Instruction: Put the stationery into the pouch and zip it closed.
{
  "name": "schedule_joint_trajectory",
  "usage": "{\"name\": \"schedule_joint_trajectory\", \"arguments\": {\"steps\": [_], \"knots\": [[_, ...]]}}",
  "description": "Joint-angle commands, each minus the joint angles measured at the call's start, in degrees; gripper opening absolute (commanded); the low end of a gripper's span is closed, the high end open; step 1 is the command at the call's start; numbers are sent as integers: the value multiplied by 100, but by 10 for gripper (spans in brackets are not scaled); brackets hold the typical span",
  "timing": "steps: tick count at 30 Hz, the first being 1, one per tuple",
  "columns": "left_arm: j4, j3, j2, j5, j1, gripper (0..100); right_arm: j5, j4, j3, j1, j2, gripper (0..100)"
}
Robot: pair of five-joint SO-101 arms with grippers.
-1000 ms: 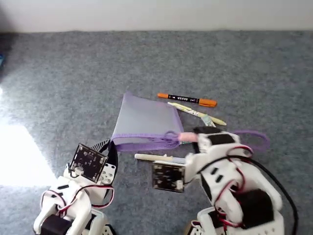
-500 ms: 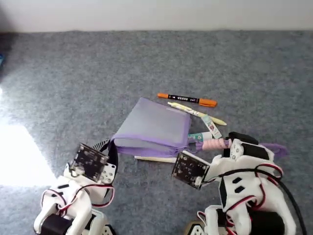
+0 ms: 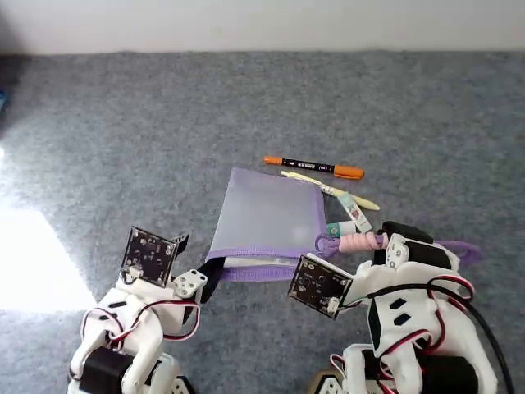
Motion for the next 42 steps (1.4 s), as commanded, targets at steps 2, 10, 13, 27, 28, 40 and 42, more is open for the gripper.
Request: {"name": "schedule_joint_trajectory", "arguments": {"steps": [2, 10, 13, 27, 28, 40, 42], "knots": [[-378, 66, 0, 273, -9, 225, -70, -75, -299, -13, -48, 9], [-422, 57, 0, 237, 0, 148, -62, -75, -308, -13, -48, 9], [-510, -48, 0, -132, -9, 8, -70, -215, -308, -22, -40, 9], [554, -1262, 0, -774, -923, 11, -1037, -1675, 255, -180, 514, 9], [651, -1332, 0, -774, -923, 11, -1204, -1719, 255, -242, 620, 9], [1407, -2563, 1134, -343, -949, 11, -2013, -1604, 255, -954, 1077, 9], [1380, -3011, 1829, -79, -923, 11, -2470, -1332, 246, -936, 1147, 13]]}}
